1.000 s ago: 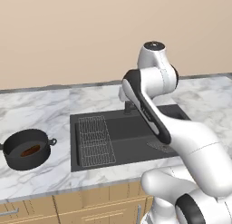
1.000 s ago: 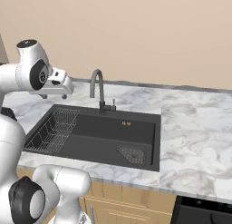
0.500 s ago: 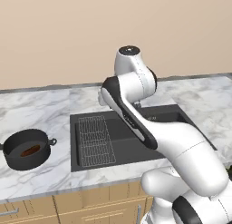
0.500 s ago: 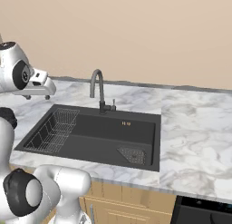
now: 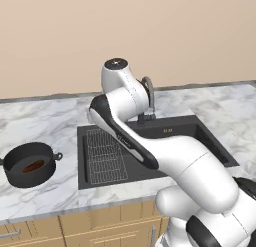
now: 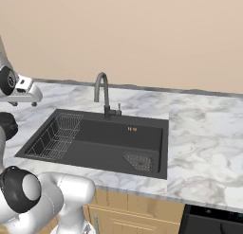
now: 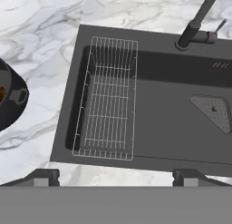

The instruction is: Dump the sweet potato from the pot into the sink. Then turn on the water and wash the sweet potato. Then turn off the water and put the sweet potato back in the pot.

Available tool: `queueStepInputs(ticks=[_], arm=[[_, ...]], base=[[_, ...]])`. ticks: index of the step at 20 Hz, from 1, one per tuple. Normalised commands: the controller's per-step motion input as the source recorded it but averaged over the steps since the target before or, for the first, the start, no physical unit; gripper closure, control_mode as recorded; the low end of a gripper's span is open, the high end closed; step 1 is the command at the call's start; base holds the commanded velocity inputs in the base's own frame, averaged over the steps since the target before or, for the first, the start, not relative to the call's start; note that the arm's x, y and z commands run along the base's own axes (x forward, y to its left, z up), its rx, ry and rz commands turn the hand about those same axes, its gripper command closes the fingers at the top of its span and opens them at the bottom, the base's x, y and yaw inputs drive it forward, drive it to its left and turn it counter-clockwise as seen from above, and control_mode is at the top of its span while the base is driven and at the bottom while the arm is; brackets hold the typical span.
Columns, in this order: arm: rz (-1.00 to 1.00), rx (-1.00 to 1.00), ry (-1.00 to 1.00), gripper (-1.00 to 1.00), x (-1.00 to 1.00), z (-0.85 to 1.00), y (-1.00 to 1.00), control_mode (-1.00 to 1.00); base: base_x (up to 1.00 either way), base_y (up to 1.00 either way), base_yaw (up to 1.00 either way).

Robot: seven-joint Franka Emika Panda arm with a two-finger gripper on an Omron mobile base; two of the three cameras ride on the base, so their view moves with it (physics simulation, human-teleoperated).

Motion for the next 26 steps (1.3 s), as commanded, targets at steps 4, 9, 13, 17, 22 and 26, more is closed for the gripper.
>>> queueStepInputs(ticks=[4, 9, 13, 17, 22, 26], arm=[[0.0, 0.0, 0.0, -1.0, 0.0, -0.21, 0.53, -1.0], [0.0, 0.0, 0.0, -1.0, 0.0, -0.23, 0.55, -1.0], [0.0, 0.0, 0.0, -1.0, 0.0, -0.23, 0.48, -1.0], [0.0, 0.0, 0.0, -1.0, 0.0, -0.2, 0.39, -1.0], [0.0, 0.06, 0.0, -1.0, 0.0, -0.22, 0.27, -1.0], [0.0, 0.11, 0.0, -1.0, 0.0, -0.21, 0.21, -1.0]], base=[[0.0, 0.0, 0.0], [0.0, 0.0, 0.0], [0.0, 0.0, 0.0], [0.0, 0.0, 0.0], [0.0, 0.0, 0.0], [0.0, 0.0, 0.0]])
